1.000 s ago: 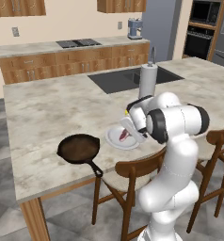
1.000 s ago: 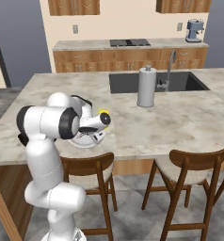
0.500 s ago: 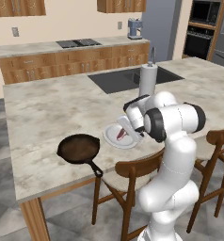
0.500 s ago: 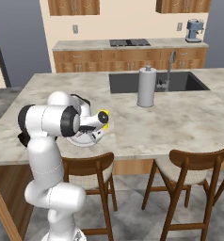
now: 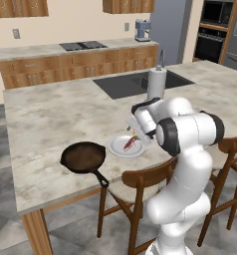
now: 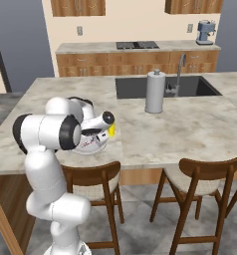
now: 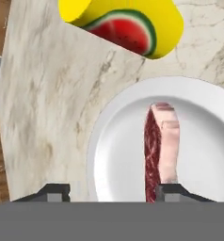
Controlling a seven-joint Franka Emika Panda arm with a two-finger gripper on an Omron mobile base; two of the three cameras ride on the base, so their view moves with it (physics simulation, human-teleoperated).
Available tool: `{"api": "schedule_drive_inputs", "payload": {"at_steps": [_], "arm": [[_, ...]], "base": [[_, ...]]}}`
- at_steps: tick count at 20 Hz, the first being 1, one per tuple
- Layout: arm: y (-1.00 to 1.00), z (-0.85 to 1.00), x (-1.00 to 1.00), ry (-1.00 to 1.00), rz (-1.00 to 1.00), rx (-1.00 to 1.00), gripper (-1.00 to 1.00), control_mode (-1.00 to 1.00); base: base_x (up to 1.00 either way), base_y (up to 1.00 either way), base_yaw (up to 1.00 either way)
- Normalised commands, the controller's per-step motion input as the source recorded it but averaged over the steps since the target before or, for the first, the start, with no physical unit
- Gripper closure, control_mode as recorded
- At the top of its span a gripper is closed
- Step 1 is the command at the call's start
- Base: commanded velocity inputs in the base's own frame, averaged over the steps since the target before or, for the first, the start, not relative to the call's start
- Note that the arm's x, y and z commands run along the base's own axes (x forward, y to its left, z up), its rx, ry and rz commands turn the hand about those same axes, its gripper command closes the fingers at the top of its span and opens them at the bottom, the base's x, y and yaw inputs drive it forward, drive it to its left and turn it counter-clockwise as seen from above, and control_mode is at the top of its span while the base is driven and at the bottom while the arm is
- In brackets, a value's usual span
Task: Pick up the pan with the steak in it and place it on the dining table. Then place the steak on the plate.
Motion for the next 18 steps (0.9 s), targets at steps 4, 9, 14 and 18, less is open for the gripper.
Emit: {"api": "schedule_drive_inputs", "payload": {"at_steps": [4, 9, 14, 18], "arm": [[-0.06, 0.68, 0.00, 0.14, -0.11, 0.00, -1.00, -1.00], [-0.09, 0.76, -0.16, 0.18, -0.08, 0.00, -1.00, -1.00], [-0.02, 0.34, -0.89, 0.13, 0.01, -0.06, -1.00, -1.00], [0.07, 0.02, -0.95, -0.09, 0.07, -0.12, -1.00, -1.00]], "base": [[0.00, 0.00, 0.00], [0.00, 0.00, 0.00], [0.00, 0.00, 0.00], [0.00, 0.00, 0.00]]}}
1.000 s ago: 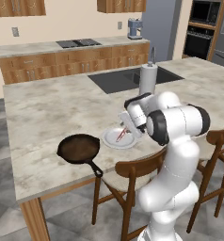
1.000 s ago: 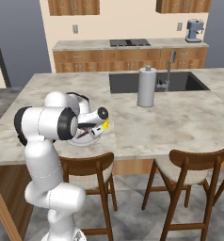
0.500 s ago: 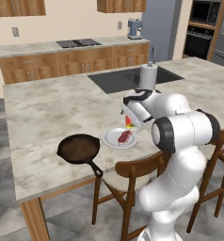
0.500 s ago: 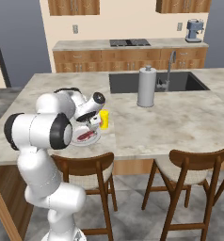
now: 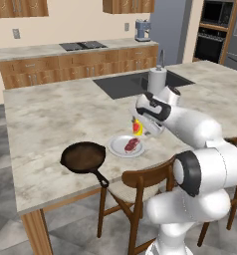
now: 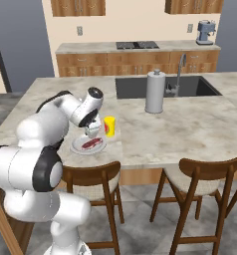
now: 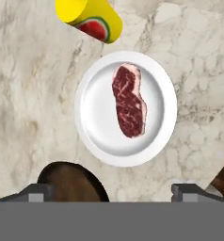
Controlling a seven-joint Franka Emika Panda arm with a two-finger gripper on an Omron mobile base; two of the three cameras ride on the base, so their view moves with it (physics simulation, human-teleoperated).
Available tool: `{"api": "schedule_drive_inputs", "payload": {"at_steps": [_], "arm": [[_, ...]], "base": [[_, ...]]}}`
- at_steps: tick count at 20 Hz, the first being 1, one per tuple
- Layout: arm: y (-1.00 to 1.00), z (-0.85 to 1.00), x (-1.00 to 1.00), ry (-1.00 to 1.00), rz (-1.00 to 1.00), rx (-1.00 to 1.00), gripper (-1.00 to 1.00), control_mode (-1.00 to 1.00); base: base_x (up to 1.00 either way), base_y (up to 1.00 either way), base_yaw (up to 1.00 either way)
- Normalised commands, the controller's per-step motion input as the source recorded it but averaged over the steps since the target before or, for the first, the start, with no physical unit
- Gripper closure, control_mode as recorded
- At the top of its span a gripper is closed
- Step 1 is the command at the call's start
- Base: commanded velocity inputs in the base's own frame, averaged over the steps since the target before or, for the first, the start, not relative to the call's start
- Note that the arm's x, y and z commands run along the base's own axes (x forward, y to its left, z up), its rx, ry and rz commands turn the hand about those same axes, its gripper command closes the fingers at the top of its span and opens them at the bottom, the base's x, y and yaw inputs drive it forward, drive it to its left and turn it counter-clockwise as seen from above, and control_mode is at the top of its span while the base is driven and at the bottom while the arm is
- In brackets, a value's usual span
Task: Pick up the pan with the steak in it and place it on the dining table. Then place the steak on the plate.
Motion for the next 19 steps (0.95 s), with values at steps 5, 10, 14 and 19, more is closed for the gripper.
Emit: {"api": "schedule_drive_inputs", "payload": {"at_steps": [5, 10, 14, 19], "arm": [[0.02, 0.02, -0.69, -0.39, 0.06, -0.03, -1.00, -1.00], [0.11, 0.09, -0.56, -0.14, 0.00, 0.00, -1.00, -1.00], [0.50, 0.00, -0.85, -0.01, 0.07, -0.01, -1.00, -1.00], [0.44, 0.01, -0.74, -0.22, 0.05, -0.01, -1.00, -1.00]], "base": [[0.00, 0.00, 0.00], [0.00, 0.00, 0.00], [0.00, 0.00, 0.00], [0.00, 0.00, 0.00]]}}
